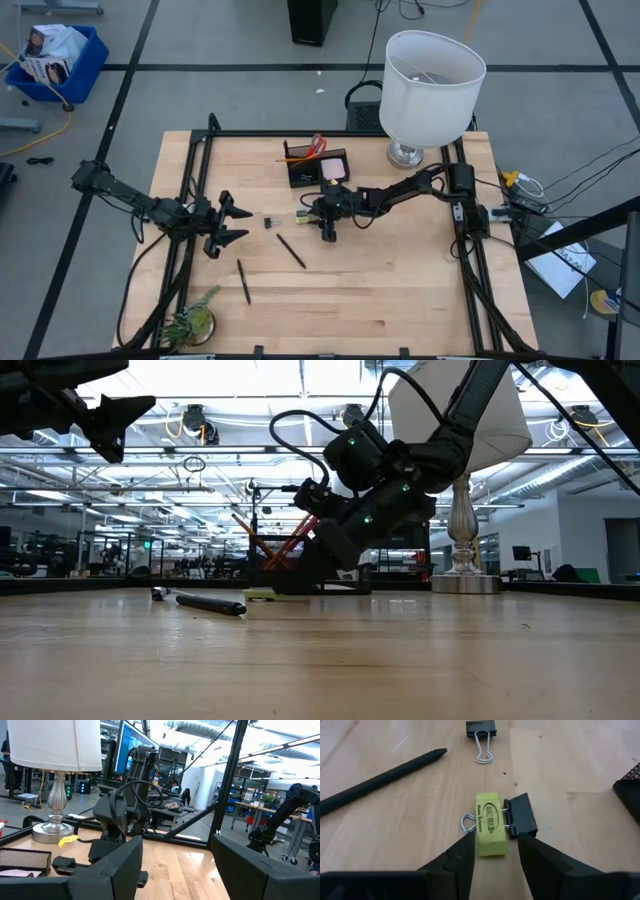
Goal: Pick and place office supplies into organizer
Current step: Put the green eraser into the black desk organizer
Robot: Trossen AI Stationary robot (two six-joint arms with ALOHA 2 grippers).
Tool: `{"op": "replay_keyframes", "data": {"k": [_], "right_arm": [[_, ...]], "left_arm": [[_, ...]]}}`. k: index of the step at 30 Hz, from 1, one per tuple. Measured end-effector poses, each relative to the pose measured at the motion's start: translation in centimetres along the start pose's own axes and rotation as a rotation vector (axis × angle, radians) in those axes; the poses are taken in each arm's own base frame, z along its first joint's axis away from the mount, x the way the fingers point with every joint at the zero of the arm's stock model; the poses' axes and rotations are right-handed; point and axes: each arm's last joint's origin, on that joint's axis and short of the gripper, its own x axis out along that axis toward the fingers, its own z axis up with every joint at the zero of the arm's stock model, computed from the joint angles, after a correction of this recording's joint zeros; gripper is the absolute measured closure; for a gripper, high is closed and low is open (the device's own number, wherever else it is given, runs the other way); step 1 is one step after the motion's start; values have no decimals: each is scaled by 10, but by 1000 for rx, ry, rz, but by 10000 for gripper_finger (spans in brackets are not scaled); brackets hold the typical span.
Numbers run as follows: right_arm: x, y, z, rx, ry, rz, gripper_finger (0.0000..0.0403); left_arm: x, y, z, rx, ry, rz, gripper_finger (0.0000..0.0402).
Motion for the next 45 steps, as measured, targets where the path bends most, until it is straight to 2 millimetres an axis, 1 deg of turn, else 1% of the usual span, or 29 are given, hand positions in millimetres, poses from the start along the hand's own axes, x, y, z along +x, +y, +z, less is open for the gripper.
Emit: {"op": "replay_keyframes", "data": {"k": [9,17,20,26,29,36,40,45], "right_arm": [[19,7,-18,-19,1,15,262],[19,6,-19,-7,11,-2,266],[19,6,-19,-10,11,1,284],[19,7,-18,-31,0,3,337],[19,7,-18,-33,-8,1,351],[16,6,-12,-14,-34,-4,339],[9,6,-5,-13,-37,-8,340],[-1,6,11,-24,-97,-14,344]], "left_arm": [[0,0,0,0,0,0,158],[0,0,0,0,0,0,158],[0,0,0,0,0,0,158],[0,0,0,0,0,0,158],[0,0,0,0,1,0,158],[0,0,0,0,0,0,158],[0,0,0,0,0,0,158],[0,0,0,0,0,0,158]]}}
